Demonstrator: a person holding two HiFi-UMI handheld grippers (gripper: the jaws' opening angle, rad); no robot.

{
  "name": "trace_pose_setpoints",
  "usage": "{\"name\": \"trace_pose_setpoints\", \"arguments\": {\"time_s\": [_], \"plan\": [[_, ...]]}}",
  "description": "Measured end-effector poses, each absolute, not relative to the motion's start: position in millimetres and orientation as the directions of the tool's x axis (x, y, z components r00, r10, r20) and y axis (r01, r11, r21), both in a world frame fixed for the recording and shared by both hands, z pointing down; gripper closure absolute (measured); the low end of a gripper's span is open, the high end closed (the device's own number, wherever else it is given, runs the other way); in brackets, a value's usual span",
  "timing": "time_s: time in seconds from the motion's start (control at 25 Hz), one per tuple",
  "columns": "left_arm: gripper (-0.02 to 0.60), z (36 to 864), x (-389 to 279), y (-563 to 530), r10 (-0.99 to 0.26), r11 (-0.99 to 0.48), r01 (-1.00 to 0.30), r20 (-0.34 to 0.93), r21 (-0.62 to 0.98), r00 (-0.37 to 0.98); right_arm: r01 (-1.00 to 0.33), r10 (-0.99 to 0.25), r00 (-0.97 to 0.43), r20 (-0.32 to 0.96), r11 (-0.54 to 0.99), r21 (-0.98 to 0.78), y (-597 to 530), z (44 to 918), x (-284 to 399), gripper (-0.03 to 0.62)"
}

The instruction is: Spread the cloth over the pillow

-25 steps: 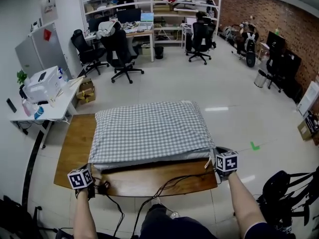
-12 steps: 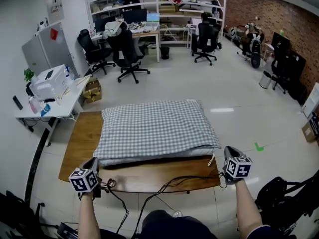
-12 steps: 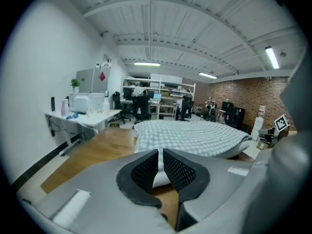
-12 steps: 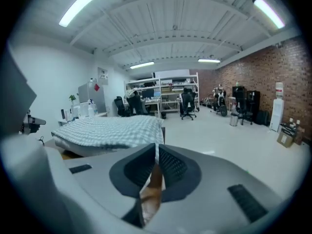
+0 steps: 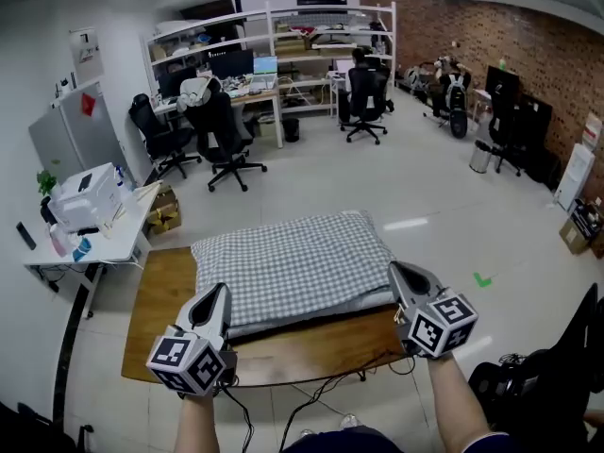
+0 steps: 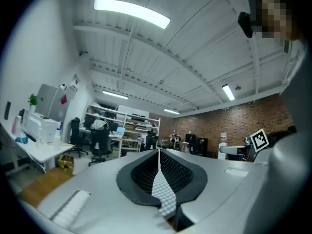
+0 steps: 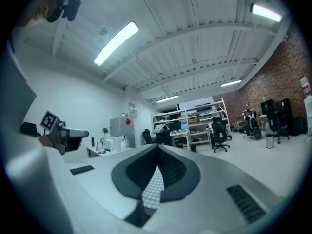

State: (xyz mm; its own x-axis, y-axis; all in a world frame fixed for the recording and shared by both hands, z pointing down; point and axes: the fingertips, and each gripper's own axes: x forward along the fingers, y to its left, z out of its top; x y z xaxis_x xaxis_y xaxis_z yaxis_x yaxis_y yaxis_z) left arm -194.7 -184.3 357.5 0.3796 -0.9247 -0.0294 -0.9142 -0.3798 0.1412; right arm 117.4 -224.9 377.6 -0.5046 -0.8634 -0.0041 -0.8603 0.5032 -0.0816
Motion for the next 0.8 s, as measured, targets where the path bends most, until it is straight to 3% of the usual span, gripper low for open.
{"name": "trace_pose_setpoints", "arguments": {"time_s": [0.16,0.32,0.8], "plan": [[0.581,346,-148,-178,-0.888,-0.457,-0.872,-0.032,0.173,0.459,-0.827,-0.832,-0.55,-0.07,0.554,-0.096,-195,343,67,0.586],[0.581,357,-112,-171,-0.855,-0.512,-0.831,-0.031,0.217,0.518,-0.815,-0.819,-0.572,-0.049,0.574,-0.078,-184,346,43,0.586],[0.581,405,-82,-171,-0.876,-0.46,-0.857,0.043,0.231,0.481,-0.769,-0.768,-0.638,0.051,0.634,-0.082,-186,390,20,0.586]]}}
